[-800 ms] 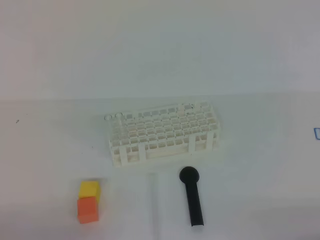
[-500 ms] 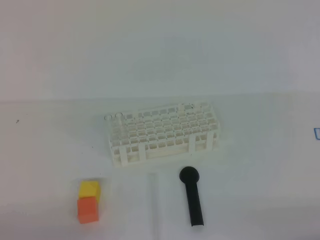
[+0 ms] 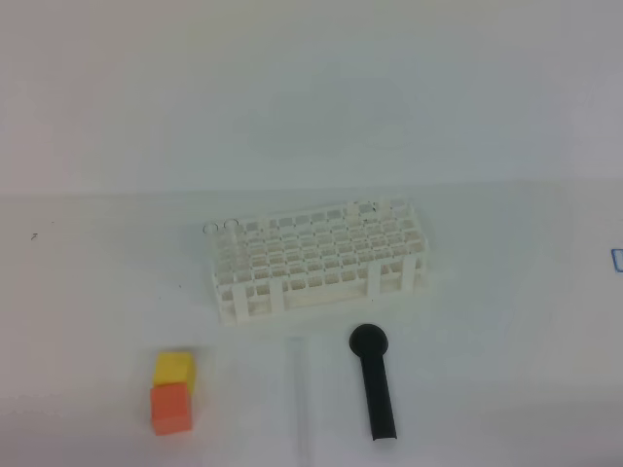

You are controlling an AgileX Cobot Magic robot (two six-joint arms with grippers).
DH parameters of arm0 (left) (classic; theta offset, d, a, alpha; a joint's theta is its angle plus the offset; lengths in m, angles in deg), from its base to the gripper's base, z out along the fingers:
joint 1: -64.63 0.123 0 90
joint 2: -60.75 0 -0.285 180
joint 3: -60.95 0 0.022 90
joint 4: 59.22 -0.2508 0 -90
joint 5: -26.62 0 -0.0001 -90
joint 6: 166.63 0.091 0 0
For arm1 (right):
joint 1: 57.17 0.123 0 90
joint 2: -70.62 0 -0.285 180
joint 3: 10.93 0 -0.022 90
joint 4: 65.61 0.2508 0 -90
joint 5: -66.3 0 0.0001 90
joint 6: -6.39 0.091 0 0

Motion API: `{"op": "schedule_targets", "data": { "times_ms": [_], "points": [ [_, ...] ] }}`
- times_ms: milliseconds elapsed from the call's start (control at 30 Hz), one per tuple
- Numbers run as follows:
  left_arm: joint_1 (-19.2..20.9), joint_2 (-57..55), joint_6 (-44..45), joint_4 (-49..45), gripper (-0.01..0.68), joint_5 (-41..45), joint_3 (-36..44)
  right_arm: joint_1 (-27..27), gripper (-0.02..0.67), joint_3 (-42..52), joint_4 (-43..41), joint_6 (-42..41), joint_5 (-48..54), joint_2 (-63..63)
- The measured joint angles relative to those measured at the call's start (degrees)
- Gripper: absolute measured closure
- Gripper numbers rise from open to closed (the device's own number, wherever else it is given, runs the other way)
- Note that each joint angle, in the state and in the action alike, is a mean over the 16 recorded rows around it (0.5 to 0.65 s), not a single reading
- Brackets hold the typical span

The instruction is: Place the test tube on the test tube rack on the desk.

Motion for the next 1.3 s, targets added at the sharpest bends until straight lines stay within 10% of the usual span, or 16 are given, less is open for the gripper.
{"op": "schedule_targets", "data": {
  "times_ms": [1300],
  "points": [
    [0.0,-0.2,-8.8,30.3,0.674,-15.1,0.1,0.0,0.650,0.0,0.0,0.0,0.0,0.0]
  ]
}}
